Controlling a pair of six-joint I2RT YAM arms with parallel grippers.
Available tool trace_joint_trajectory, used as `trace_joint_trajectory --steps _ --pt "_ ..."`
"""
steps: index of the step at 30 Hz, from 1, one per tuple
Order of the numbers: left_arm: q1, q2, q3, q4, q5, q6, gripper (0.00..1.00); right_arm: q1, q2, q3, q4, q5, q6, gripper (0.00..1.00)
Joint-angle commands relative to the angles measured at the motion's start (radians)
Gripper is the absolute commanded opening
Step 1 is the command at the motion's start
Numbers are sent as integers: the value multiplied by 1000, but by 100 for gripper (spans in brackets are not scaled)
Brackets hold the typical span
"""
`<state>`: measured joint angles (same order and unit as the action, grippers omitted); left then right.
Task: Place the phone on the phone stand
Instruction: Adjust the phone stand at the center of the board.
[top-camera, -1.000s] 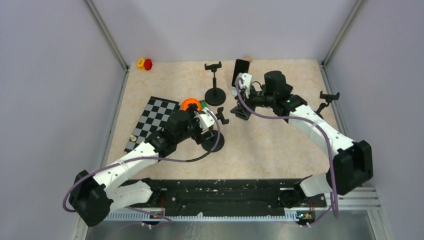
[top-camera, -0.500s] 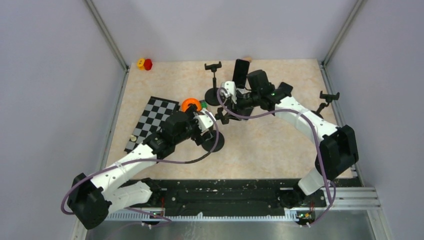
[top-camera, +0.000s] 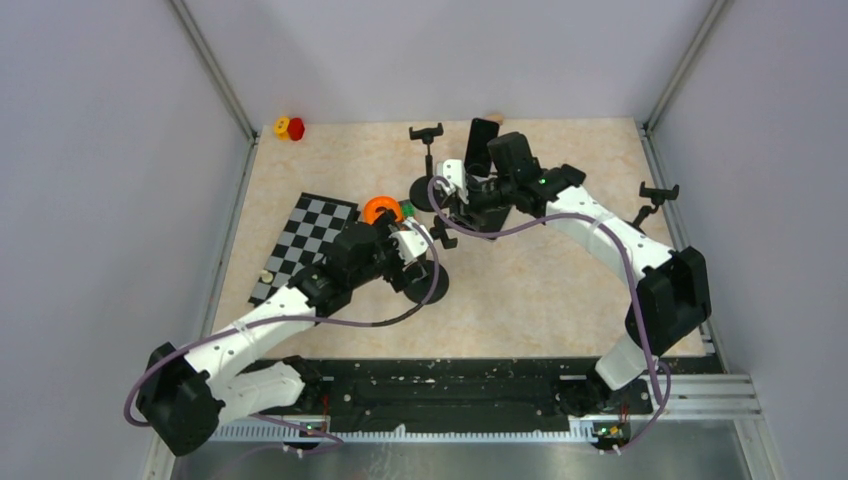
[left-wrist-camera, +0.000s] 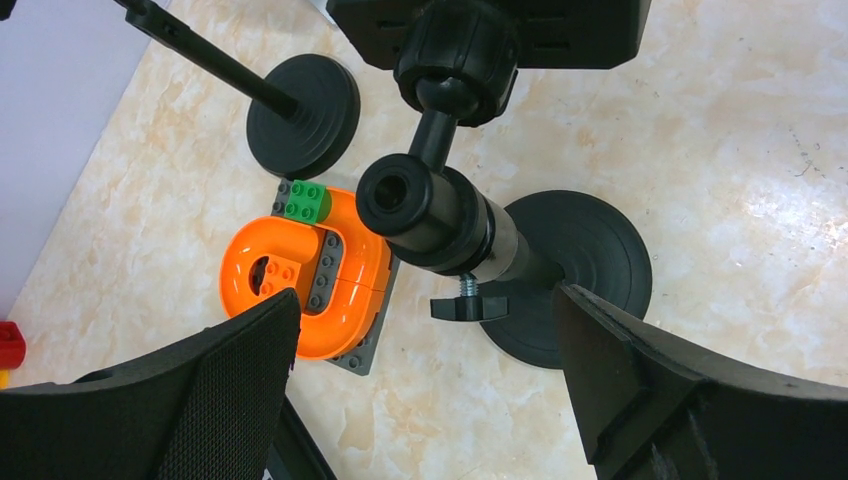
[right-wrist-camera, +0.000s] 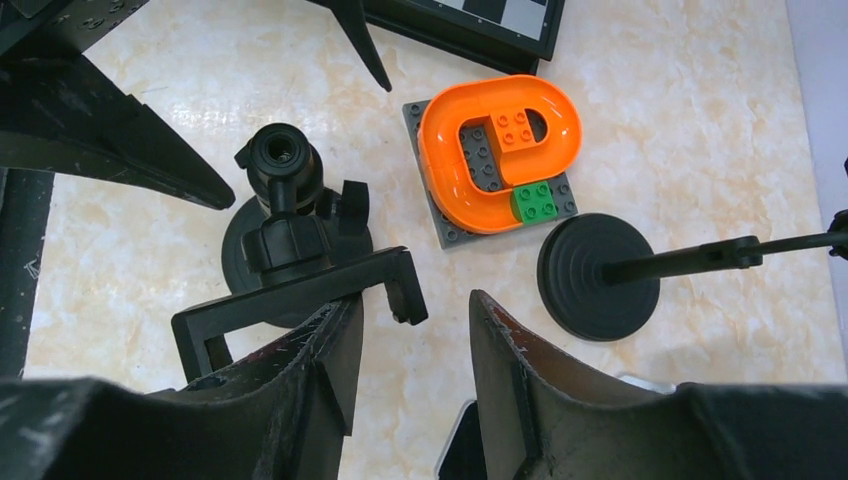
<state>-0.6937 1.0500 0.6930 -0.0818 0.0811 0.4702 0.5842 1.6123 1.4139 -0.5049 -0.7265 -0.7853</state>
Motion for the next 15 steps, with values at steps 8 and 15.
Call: trace_joint_trajectory --steps 8,15 --pt "5 36 2 74 -66 -16 99 28 12 64 -44 -15 -36 21" --pt "7 66 7 138 -161 -33 99 28 -69 -24 10 71 89 3"
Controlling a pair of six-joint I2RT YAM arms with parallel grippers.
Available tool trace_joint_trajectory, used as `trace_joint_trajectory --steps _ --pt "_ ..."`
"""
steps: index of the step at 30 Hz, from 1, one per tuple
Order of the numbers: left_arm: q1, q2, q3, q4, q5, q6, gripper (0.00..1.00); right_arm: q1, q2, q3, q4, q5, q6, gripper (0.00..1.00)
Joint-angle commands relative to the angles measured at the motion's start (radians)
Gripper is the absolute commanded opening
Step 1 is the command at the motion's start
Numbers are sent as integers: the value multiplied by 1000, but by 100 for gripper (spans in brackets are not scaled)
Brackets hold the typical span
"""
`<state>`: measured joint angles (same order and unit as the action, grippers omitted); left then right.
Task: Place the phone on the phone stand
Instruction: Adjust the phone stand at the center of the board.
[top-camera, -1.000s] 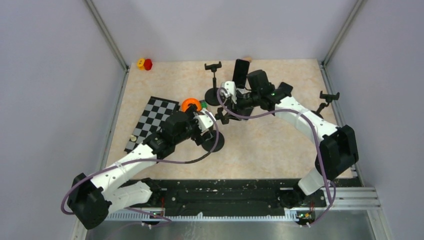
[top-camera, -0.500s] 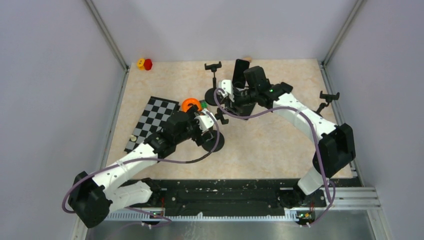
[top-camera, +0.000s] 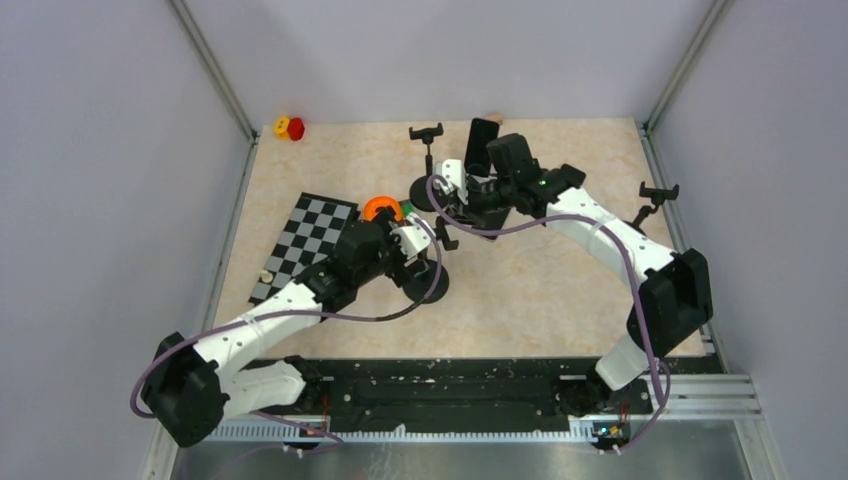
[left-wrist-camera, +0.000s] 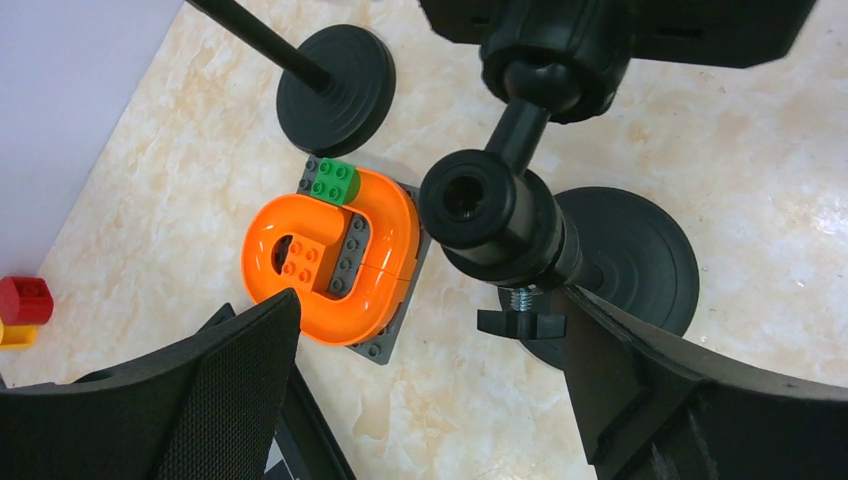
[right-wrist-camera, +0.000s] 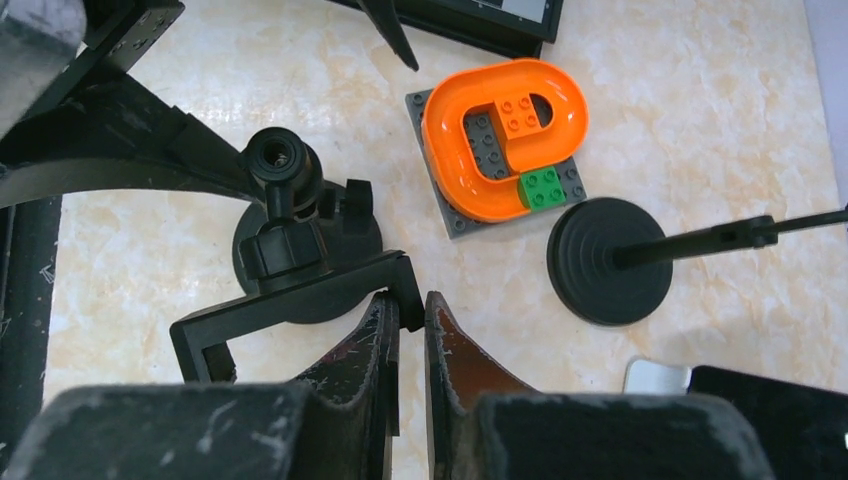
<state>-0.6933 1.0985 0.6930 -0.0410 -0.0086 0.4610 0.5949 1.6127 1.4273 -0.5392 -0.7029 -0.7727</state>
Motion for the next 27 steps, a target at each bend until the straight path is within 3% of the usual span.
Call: trace_joint_trajectory --steps 1,14,18,27 --pt "8 25 11 108 -84 -30 99 17 -90 -62 66 78 110 1" --pt "34 168 105 193 -86 -141 99 17 -293 -297 233 223 439 0" --pt "39 205 149 194 -77 -175 99 17 -327 -374 301 167 480 0" --pt "46 234 156 210 -94 -199 99 17 -405 -468 361 68 484 32"
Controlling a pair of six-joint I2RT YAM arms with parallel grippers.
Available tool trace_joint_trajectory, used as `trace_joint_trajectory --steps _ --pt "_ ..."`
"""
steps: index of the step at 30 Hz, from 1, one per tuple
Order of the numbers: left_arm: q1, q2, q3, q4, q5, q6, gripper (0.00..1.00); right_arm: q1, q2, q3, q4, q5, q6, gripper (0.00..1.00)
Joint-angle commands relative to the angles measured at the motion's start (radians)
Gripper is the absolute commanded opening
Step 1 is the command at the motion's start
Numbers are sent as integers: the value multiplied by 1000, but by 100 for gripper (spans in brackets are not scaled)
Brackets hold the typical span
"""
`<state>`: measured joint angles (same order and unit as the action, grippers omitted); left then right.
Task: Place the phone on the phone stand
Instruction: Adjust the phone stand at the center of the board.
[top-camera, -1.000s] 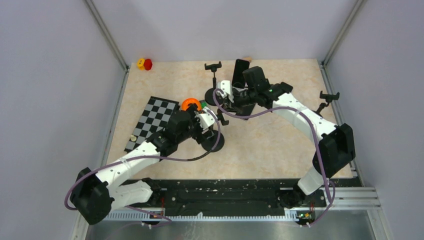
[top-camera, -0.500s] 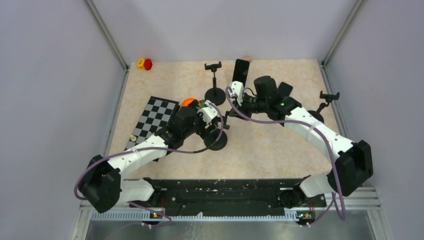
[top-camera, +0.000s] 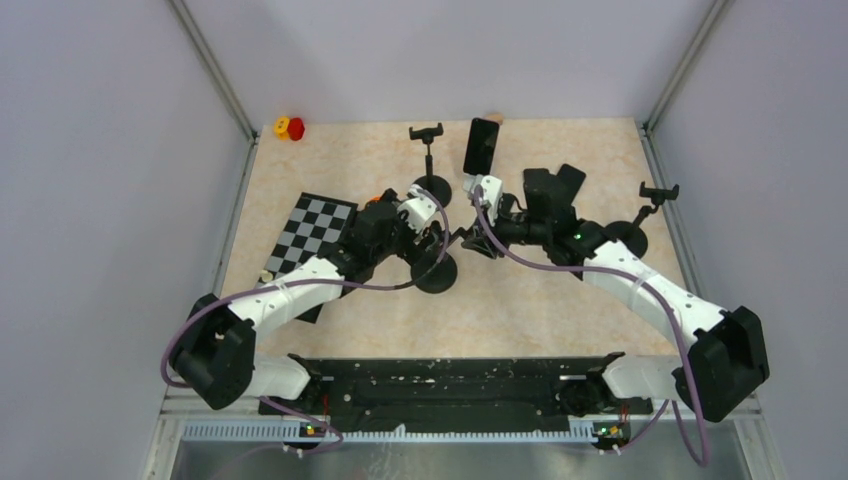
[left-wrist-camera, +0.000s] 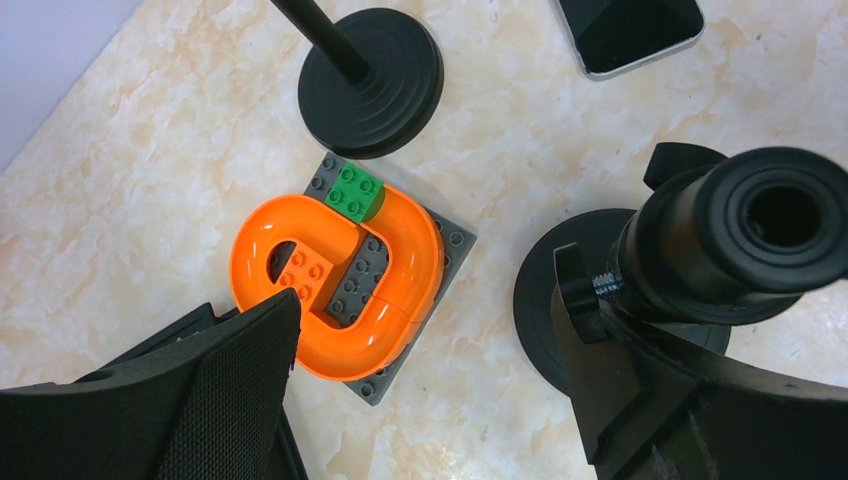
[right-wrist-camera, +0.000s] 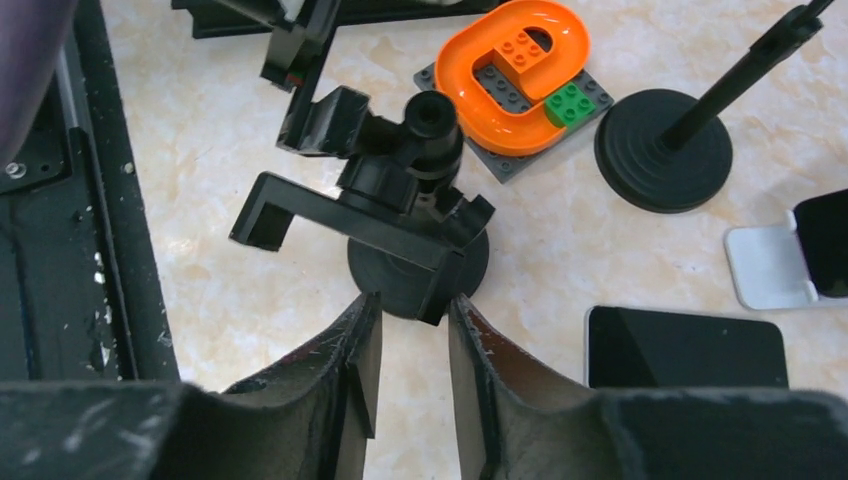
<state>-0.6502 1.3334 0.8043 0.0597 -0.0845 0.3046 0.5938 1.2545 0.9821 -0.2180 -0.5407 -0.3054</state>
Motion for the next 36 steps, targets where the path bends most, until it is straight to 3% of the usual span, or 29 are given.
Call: trace_joint_trajectory --steps 1,5,17,25,30,36 --pt "4 1 43 112 -18 -44 99 18 -49 -28 40 -103 16 34" --pt "5 7 41 112 -18 -52 99 18 -55 -35 36 -138 12 41" --pt "13 3 15 117 -41 -65 99 19 -83 -66 42 -286 -7 43" --pt "39 -31 -6 107 -50 -70 99 20 -98 -49 28 -270 -10 46" --pt "77 -59 -15 102 -34 -79 99 -2 -133 -38 37 -154 9 58" --pt "117 -85 -13 94 -34 -86 99 -136 -178 -67 119 -100 142 74"
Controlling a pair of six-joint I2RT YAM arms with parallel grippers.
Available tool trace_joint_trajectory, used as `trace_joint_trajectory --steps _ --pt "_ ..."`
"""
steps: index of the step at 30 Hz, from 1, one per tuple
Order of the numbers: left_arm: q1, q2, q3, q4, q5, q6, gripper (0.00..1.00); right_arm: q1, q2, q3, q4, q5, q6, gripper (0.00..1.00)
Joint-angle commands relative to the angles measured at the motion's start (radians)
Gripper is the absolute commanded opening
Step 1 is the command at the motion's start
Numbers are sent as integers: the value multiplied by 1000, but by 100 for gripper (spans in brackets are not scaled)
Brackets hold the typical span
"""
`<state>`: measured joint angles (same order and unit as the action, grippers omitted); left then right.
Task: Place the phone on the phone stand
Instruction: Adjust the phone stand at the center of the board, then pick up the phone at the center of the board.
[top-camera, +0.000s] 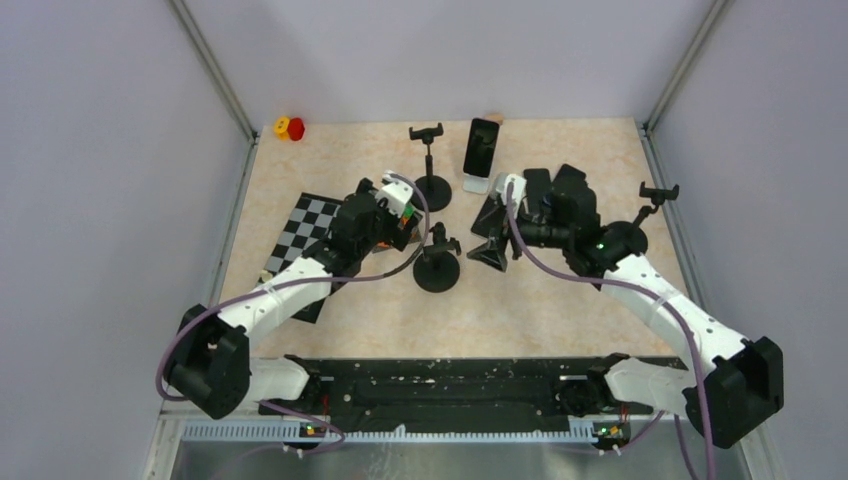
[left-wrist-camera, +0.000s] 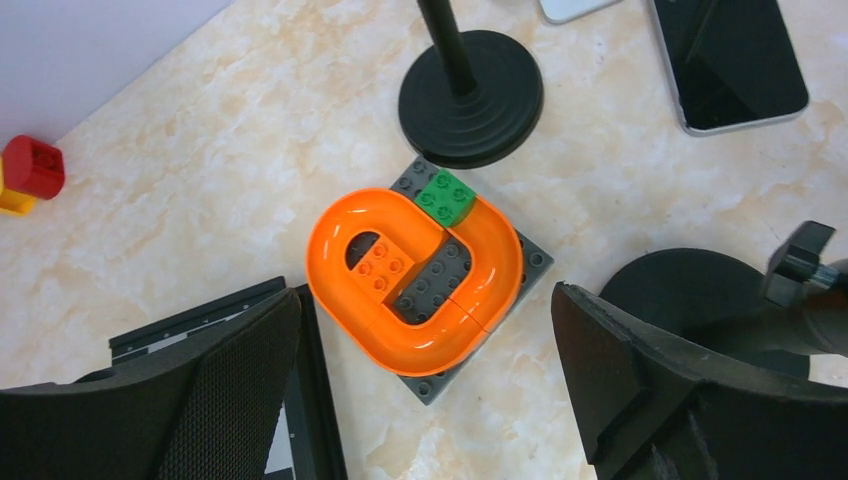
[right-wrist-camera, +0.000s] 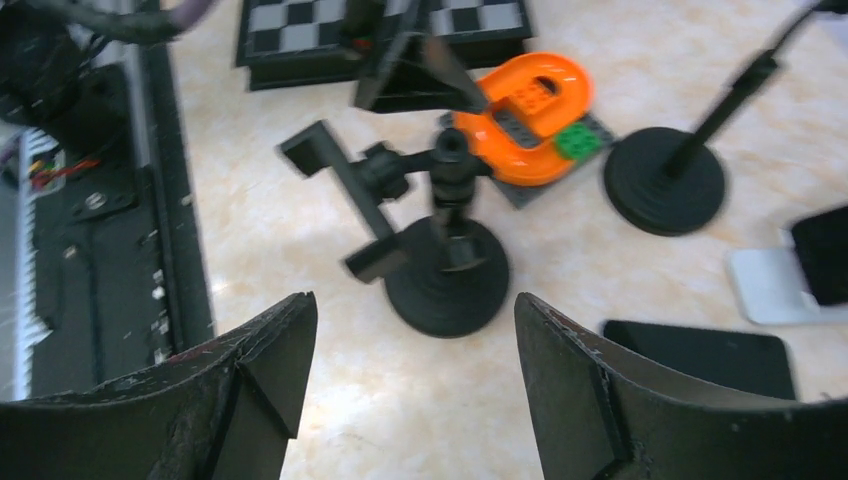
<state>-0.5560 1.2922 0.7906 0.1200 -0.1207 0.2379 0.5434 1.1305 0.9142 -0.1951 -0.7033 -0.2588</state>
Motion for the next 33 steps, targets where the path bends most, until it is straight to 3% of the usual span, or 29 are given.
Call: trace_joint_trajectory --steps 1,13,23,33 --pt "32 -48 3 31 8 -28 99 -111 -61 -5 112 79 116 76" --pt "144 -104 26 -7 11 -176 99 -225 -31 -16 166 545 140 96" --pt "173 -140 31 -23 63 -236 99 -233 243 95 137 634 138 99" --pt "179 -124 49 -67 101 -276 99 -341 539 308 119 690 286 98"
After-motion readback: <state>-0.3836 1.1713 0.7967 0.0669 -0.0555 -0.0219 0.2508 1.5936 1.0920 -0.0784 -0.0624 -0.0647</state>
